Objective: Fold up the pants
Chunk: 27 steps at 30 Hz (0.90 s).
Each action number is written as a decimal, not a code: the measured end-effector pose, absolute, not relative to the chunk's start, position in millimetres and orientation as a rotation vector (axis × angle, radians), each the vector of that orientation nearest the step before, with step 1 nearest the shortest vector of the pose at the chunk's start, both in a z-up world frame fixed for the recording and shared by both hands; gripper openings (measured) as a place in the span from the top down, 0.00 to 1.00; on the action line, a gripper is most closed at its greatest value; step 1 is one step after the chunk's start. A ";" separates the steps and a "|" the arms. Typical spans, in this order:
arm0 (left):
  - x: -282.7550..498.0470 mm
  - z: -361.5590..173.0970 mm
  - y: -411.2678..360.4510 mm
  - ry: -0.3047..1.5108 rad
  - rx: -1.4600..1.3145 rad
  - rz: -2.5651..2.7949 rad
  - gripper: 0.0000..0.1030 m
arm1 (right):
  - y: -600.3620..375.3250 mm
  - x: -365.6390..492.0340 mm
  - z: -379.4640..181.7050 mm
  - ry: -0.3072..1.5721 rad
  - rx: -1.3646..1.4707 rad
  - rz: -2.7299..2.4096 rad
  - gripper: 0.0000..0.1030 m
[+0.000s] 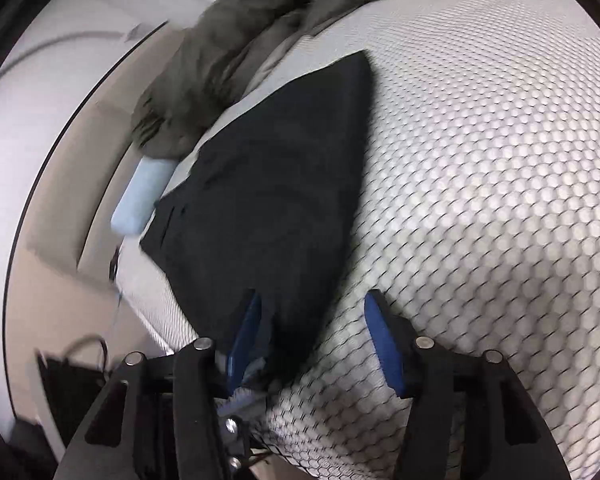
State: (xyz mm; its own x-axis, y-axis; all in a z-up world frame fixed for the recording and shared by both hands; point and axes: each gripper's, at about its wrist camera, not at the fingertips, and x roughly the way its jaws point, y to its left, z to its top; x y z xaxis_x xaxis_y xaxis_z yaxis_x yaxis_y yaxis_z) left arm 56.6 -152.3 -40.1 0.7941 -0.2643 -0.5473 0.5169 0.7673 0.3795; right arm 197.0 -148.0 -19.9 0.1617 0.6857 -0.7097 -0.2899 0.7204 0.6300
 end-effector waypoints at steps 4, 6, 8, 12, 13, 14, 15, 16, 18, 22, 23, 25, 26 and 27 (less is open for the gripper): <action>48.3 -35.7 -153.7 0.469 0.571 -0.444 0.98 | -148.3 200.3 -25.5 1.223 0.444 0.771 0.93; 45.1 -35.9 -155.2 0.465 0.598 -0.449 0.98 | -155.4 204.9 -21.3 1.206 0.505 0.789 0.93; 43.1 -42.0 -158.3 0.480 0.625 -0.454 0.98 | -163.9 210.2 -22.3 1.200 0.531 0.761 0.94; 37.1 -56.4 -169.0 0.468 0.739 -0.423 0.97 | -169.2 220.3 -35.5 1.232 0.555 0.696 0.94; 34.2 -58.4 -170.5 0.463 0.752 -0.418 0.97 | -165.8 220.2 -33.6 1.220 0.541 0.697 0.94; 32.1 -57.8 -171.2 0.465 0.756 -0.423 0.97 | -164.3 219.9 -31.1 1.202 0.528 0.695 0.94; 29.9 -56.4 -170.9 0.472 0.747 -0.441 0.97 | -163.0 219.7 -28.9 1.192 0.528 0.684 0.94; 27.6 -56.0 -171.4 0.478 0.736 -0.458 0.97 | -164.5 220.0 -26.8 1.173 0.541 0.671 0.94; 24.2 -55.6 -169.8 0.492 0.723 -0.491 0.97 | -169.6 223.9 -24.8 1.152 0.558 0.645 0.94; 29.5 -38.4 -152.6 0.575 0.546 -0.606 0.97 | -183.6 217.3 -19.7 1.177 0.565 0.613 0.78; 32.7 -31.1 -145.9 0.587 0.484 -0.629 0.97 | -187.5 208.5 -15.8 1.183 0.545 0.603 0.74; 44.5 -14.9 -128.3 0.605 0.365 -0.636 0.93 | -195.0 195.0 -13.4 1.189 0.543 0.623 0.67; 50.9 -8.8 -120.0 0.608 0.314 -0.630 0.80 | -195.6 188.1 -12.2 1.192 0.542 0.641 0.67; 61.1 -2.2 -107.5 0.608 0.242 -0.602 0.70 | -195.7 181.1 -10.9 1.190 0.537 0.663 0.66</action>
